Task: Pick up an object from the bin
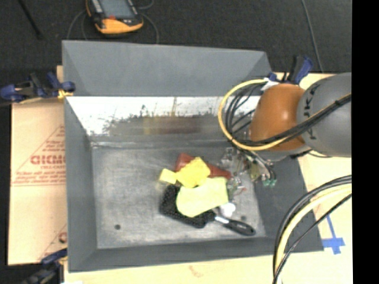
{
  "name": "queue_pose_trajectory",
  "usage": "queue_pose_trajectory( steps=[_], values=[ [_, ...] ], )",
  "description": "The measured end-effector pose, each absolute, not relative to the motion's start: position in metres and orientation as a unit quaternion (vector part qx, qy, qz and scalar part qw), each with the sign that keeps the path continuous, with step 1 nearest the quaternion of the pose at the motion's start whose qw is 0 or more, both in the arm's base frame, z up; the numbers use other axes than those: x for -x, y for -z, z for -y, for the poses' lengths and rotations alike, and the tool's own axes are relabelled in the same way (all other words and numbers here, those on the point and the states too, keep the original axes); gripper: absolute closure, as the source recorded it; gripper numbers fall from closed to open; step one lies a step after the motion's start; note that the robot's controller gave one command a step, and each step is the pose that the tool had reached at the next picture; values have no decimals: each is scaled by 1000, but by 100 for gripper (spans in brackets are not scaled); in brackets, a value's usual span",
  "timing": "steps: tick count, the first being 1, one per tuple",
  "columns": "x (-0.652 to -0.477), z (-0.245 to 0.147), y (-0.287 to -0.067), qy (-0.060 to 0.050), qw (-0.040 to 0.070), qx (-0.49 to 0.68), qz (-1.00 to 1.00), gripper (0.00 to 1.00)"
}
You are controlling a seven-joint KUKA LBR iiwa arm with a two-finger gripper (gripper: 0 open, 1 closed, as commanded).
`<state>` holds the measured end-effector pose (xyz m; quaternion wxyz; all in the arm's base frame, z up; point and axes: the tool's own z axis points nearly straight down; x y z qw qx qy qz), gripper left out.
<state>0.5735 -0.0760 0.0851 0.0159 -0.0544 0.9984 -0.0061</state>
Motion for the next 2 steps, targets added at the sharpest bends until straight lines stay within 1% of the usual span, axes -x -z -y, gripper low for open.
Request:
queue_pose_trajectory(
  steps=[1, 2],
  values=[
    [-571, 76, -100, 2, 4, 53, -999, 100],
    [-573, 77, -111, 2, 5, 53, -999, 100]
  ],
)
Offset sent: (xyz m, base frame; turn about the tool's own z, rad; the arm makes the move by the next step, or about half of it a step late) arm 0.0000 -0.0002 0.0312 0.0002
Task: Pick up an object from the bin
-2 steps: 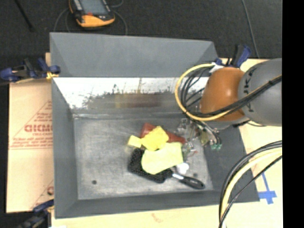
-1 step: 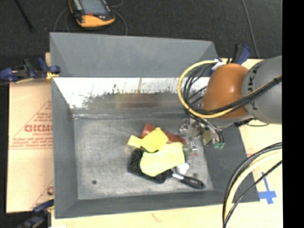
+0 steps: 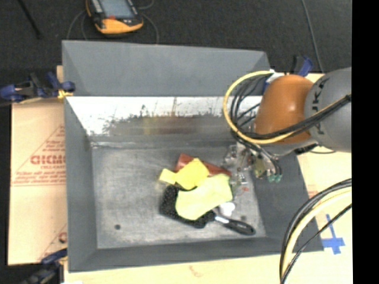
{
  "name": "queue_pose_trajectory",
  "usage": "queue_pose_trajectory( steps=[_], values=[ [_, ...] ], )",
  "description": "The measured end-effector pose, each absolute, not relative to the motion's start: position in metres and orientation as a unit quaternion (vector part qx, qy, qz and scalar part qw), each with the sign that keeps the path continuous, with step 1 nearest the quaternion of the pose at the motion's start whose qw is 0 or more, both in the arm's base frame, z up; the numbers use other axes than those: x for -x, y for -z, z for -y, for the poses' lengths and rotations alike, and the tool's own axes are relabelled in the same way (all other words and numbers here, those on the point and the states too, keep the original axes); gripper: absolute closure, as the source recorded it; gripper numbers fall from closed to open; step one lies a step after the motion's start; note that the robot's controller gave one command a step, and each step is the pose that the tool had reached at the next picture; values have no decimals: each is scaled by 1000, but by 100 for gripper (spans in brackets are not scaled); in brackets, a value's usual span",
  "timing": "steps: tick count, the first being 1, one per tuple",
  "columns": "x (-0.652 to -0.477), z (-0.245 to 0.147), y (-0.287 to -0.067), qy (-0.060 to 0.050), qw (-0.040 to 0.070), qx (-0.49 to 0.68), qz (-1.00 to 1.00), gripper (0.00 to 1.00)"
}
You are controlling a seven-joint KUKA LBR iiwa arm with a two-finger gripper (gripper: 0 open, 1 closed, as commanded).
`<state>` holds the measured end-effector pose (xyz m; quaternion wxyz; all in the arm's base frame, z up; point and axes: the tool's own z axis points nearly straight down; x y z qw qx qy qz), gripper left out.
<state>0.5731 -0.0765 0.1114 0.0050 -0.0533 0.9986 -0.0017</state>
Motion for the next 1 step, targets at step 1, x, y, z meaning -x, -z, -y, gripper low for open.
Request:
queue_pose_trajectory(
  steps=[1],
  values=[
    [-572, 76, -118, 1, 2, 53, -999, 100]
  ],
)
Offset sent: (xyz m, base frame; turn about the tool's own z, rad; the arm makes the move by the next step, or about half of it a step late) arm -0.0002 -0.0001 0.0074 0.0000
